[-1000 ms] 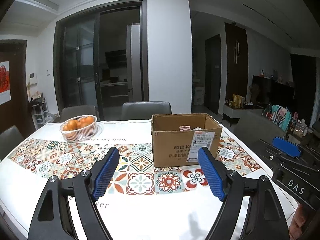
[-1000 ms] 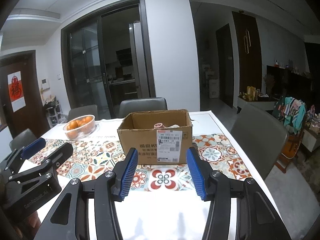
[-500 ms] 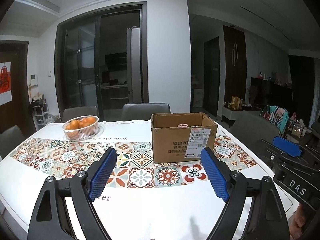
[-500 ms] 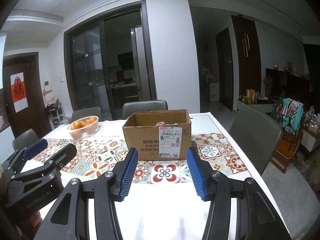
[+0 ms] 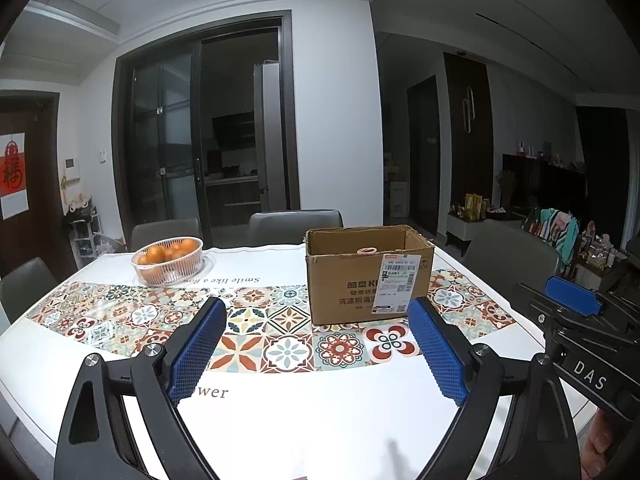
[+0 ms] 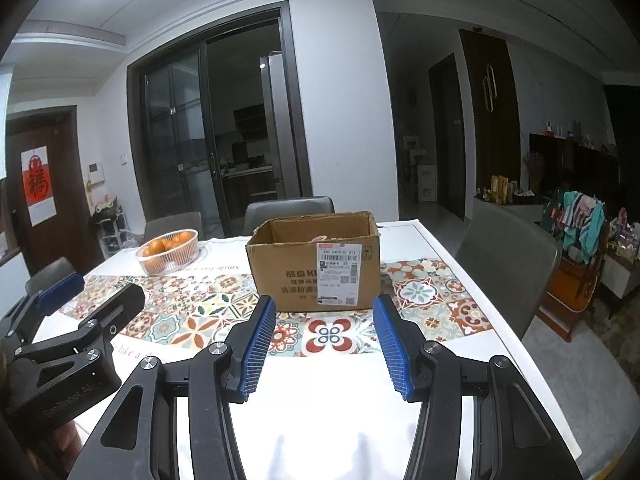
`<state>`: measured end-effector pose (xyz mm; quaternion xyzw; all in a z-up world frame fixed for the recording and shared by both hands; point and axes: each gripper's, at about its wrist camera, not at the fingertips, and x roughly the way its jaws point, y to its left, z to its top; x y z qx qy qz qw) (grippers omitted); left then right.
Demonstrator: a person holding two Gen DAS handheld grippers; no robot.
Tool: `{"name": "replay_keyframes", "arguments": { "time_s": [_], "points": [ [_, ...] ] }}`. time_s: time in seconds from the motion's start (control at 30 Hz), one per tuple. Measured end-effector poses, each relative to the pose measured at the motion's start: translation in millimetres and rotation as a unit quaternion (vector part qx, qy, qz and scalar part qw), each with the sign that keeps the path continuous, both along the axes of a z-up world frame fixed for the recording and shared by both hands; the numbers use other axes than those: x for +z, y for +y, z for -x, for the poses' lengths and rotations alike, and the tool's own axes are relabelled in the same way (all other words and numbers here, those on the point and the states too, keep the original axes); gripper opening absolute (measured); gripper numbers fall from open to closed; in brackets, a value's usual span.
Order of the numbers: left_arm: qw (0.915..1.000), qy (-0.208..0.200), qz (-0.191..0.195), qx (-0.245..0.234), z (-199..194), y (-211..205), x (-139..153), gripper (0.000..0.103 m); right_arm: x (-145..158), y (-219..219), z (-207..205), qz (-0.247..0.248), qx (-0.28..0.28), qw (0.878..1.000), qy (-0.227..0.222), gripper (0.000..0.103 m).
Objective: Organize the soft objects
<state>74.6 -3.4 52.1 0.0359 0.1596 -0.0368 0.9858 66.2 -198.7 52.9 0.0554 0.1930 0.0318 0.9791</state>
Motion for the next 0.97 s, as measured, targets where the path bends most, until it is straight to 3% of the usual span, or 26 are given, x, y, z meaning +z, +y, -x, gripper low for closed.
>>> {"name": "replay_keyframes", "arguments": {
  "time_s": [0.97],
  "points": [
    [1.0000,-0.002,-0.006,0.004,0.6,2.6,-3.5,0.094,-7.9,-3.8,7.6,0.000,-0.001,1.000,0.007,0.052]
  ]
}}
